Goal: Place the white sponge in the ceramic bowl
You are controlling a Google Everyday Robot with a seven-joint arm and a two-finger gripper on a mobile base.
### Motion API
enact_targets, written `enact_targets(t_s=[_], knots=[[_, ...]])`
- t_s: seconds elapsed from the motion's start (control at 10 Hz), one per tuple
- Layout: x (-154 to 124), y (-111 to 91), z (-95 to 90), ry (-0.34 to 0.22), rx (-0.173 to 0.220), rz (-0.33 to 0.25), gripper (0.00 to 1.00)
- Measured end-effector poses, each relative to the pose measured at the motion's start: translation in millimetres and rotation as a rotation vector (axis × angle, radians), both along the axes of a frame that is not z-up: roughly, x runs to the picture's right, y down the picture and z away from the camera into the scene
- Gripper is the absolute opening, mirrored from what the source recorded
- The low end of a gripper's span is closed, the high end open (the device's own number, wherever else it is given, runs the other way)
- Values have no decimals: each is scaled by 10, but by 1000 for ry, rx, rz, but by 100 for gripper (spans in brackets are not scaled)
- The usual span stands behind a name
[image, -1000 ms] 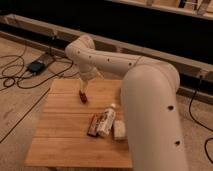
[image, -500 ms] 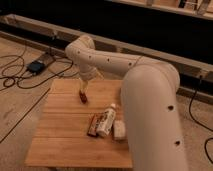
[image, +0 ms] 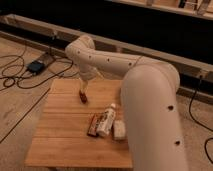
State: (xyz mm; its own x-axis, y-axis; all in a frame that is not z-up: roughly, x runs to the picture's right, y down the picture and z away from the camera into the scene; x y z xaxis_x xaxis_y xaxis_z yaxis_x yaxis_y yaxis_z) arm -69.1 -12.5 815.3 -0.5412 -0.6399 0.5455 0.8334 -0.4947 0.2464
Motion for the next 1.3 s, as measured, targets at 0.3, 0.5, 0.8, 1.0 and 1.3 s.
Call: enact_targets(t_s=[0.3, 0.5, 0.8, 1.0, 1.3], knots=[[63, 10, 8, 10, -1, 15, 80], [353, 138, 22, 51, -6, 82, 80], [820, 453, -89, 94, -12, 191, 80], [1046, 664, -175, 107, -12, 240, 80], [1303, 1067, -304, 83, -13, 275, 80]])
